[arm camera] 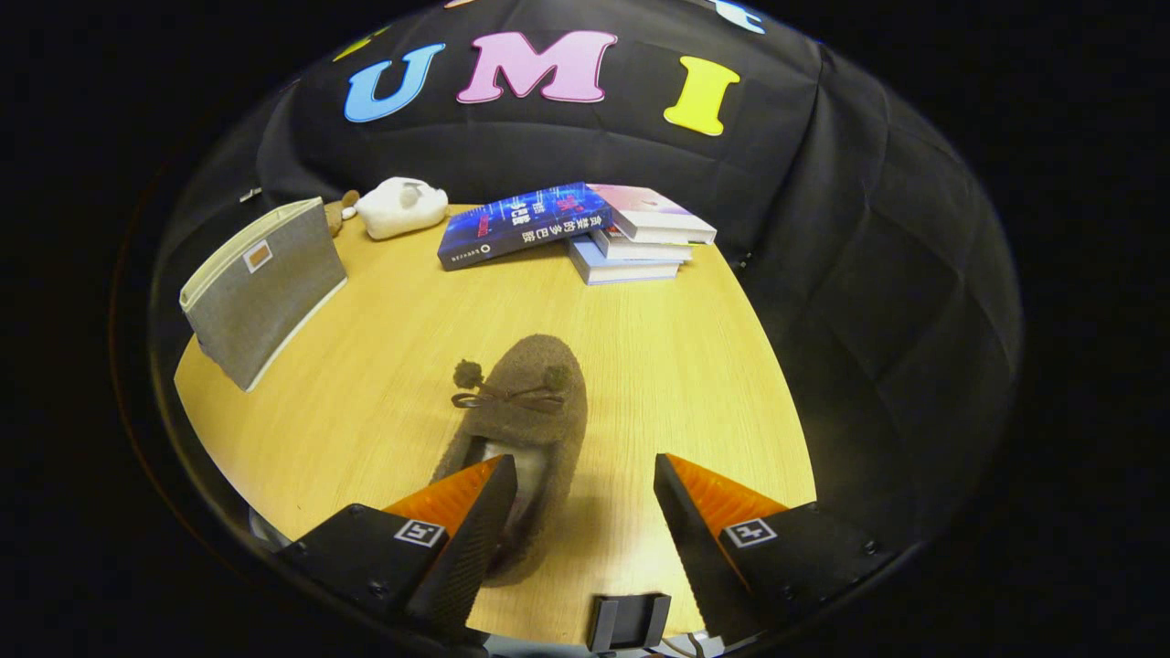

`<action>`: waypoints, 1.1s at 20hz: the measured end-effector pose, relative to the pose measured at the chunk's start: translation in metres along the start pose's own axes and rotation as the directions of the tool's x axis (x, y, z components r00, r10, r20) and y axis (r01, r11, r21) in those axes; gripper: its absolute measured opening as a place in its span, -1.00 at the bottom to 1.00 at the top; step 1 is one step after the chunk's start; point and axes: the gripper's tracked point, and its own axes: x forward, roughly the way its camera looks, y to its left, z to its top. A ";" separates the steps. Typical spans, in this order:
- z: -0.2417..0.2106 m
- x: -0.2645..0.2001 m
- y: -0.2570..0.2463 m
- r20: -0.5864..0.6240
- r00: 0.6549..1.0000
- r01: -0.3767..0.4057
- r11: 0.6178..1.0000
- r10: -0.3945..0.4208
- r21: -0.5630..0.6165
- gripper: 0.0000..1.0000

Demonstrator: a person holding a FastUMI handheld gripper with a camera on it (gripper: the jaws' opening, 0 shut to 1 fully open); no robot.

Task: Open the storage box then place both shoes into the box .Put the left shoe in first, then the right shoe, with the right side of both shoes facing outward in a uniform manner.

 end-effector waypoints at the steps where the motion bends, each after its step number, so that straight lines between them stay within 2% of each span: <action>1: 0.000 0.007 -0.001 -0.006 1.000 0.007 1.000 -0.007 0.003 0.84; 3: 0.006 0.020 0.003 -0.024 1.000 0.011 1.000 -0.011 0.012 0.80; 8: 0.007 0.047 0.013 -0.068 0.998 0.003 1.000 -0.002 0.019 0.44; 9: 0.007 0.052 0.015 -0.075 0.997 0.002 1.000 -0.001 0.019 0.27; 11: 0.005 0.056 0.020 -0.089 0.996 0.000 1.000 0.001 0.010 -0.20; 12: 0.003 0.057 0.014 -0.089 0.996 0.025 1.000 -0.026 -0.012 -0.40; 13: 0.005 0.056 0.012 -0.086 0.996 0.025 1.000 -0.025 -0.003 -0.79; 15: 0.007 0.053 0.015 -0.085 0.996 0.007 0.999 -0.003 0.049 -0.86; 18: 0.019 0.040 0.014 -0.060 0.998 0.010 0.995 -0.005 0.097 -0.86; 22: 0.066 0.009 0.020 0.025 1.000 0.005 0.992 -0.008 0.129 -0.87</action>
